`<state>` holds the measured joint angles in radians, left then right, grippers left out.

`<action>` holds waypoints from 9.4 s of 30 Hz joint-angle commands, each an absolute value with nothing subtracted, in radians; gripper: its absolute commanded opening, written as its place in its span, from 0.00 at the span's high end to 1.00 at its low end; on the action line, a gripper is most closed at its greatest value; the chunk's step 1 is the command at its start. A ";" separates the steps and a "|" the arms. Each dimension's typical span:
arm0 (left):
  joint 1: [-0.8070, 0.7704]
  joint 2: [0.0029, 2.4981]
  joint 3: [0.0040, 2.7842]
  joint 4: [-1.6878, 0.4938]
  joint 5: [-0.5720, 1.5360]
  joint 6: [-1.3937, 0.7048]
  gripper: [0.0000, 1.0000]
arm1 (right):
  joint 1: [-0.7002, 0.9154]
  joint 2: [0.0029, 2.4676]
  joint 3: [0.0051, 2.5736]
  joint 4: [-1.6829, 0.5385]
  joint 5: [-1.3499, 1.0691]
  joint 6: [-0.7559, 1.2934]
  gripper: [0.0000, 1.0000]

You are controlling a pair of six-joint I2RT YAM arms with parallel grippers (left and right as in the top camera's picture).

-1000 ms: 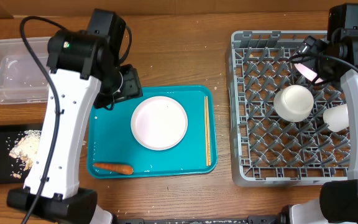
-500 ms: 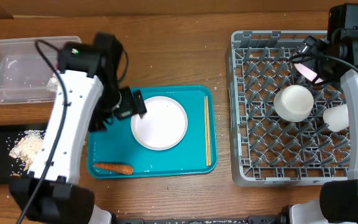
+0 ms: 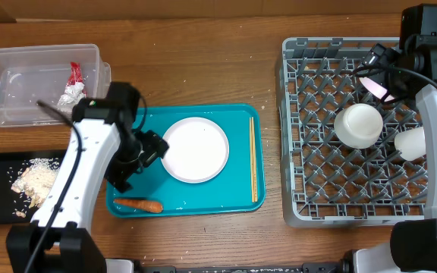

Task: Sort waste into correct bins and load items into the dishwasher
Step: 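Move the left gripper to the carrot and grasp it, then carry the carrot left and drop it onto the black tray, then raise the left gripper and park it above the clear bin, then move the right gripper to the white plate and grip its rim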

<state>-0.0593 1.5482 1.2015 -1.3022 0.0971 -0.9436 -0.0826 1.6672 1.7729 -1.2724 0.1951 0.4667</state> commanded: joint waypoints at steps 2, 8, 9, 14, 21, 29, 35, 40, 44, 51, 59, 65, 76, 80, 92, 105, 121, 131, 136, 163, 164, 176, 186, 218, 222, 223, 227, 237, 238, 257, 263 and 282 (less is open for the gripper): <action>-0.001 1.501 1.103 -1.248 0.047 -1.057 0.00 | -0.081 1.647 1.790 -1.266 0.209 0.468 0.00; 0.013 1.501 0.951 -1.116 0.093 -1.105 0.00 | -0.081 1.647 1.790 -1.266 0.209 0.468 0.00; 0.013 1.501 0.932 -1.089 0.110 -1.104 0.00 | -0.081 1.647 1.790 -1.266 0.209 0.468 0.00; 0.030 1.501 0.883 -1.033 0.101 -1.105 0.00 | -0.081 1.647 1.790 -1.266 0.209 0.468 0.00; 0.073 1.501 0.823 -0.910 0.097 -1.099 0.00 | -0.081 1.647 1.790 -1.266 0.209 0.468 0.00; 0.073 1.503 0.816 -0.881 0.097 -1.099 0.00 | -0.081 1.647 1.790 -1.266 0.209 0.468 0.00; 0.073 1.503 0.767 -0.856 0.098 -1.132 0.00 | -0.081 1.647 1.790 -1.266 0.209 0.468 0.00; 0.073 1.503 0.698 -0.764 0.097 -1.142 0.00 | -0.081 1.647 1.790 -1.266 0.209 0.468 0.00; 0.073 1.503 0.695 -0.738 0.097 -1.142 0.00 | -0.081 1.647 1.790 -1.266 0.209 0.468 0.00; 0.073 1.503 0.695 -0.678 0.098 -1.153 0.00 | -0.081 1.647 1.790 -1.266 0.209 0.468 0.00; 0.072 1.503 0.695 -0.635 0.095 -1.152 0.01 | -0.081 1.647 1.790 -1.266 0.209 0.468 0.00; 0.072 1.503 0.695 -0.656 0.098 -1.146 0.32 | -0.081 1.647 1.790 -1.266 0.209 0.468 0.00; 0.065 1.503 0.695 -0.706 0.131 -1.099 0.59 | -0.081 1.647 1.790 -1.266 0.209 0.468 0.00; 0.065 1.503 0.696 -0.706 0.132 -1.093 0.60 | -0.081 1.647 1.790 -1.266 0.209 0.468 0.00; 0.065 1.503 0.727 -0.682 0.203 -0.966 0.75 | -0.081 1.647 1.790 -1.266 0.209 0.468 0.00; 0.065 1.503 0.766 -0.730 0.272 -0.942 0.90 | -0.081 1.647 1.790 -1.266 0.209 0.468 0.00; 0.283 1.503 1.178 -1.065 0.109 -0.844 0.95 | -0.081 1.647 1.790 -1.266 0.209 0.468 0.00; 0.553 1.509 1.317 -1.084 0.023 -0.873 0.85 | -0.081 1.647 1.790 -1.266 0.209 0.468 0.00; 0.712 1.532 1.316 -1.065 0.015 -0.881 0.84 | -0.081 1.647 1.790 -1.266 0.209 0.468 0.00; 0.888 1.859 1.312 -0.962 -0.059 -0.836 0.47 | -0.081 1.647 1.790 -1.266 0.209 0.468 0.00; 0.888 1.858 1.312 -0.960 -0.052 -0.833 0.47 | -0.081 1.647 1.790 -1.266 0.209 0.468 0.00; 0.888 1.767 1.482 -1.067 0.334 -0.694 0.50 | -0.081 1.647 1.790 -1.266 0.209 0.468 0.00; 0.818 1.499 1.529 -1.155 0.450 -0.580 0.11 | -0.081 1.647 1.790 -1.266 0.209 0.468 0.00; -0.256 1.610 1.525 -1.196 0.076 -0.319 0.00 | -0.081 1.647 1.790 -1.266 0.209 0.468 0.00; -0.217 1.646 1.525 -1.198 0.031 -0.379 0.00 | -0.081 1.647 1.790 -1.266 0.209 0.468 0.00; -0.195 1.653 1.525 -1.198 0.029 -0.403 0.00 | -0.081 1.647 1.790 -1.263 0.204 0.472 0.00; -0.043 1.664 1.525 -1.203 0.038 -0.479 0.00 | -0.081 1.647 1.790 -1.175 0.045 0.480 0.00; 0.283 1.664 1.525 -1.275 0.105 -0.480 0.00 | -0.075 1.649 1.788 -1.199 -0.478 0.495 0.00; 0.306 1.664 1.525 -1.279 0.121 -0.480 0.00 | -0.068 1.650 1.787 -1.195 -0.530 0.495 0.00; 0.373 1.664 1.525 -1.278 0.127 -0.479 0.00 | 0.575 1.911 1.754 -1.201 -0.088 0.487 0.00; 0.373 1.664 1.525 -1.278 0.127 -0.479 0.00 | 0.636 2.045 1.754 -1.193 -0.035 0.537 0.05; 0.373 1.664 1.525 -1.278 0.127 -0.480 0.00 | 0.680 2.175 1.681 -1.051 -0.035 0.555 0.38</action>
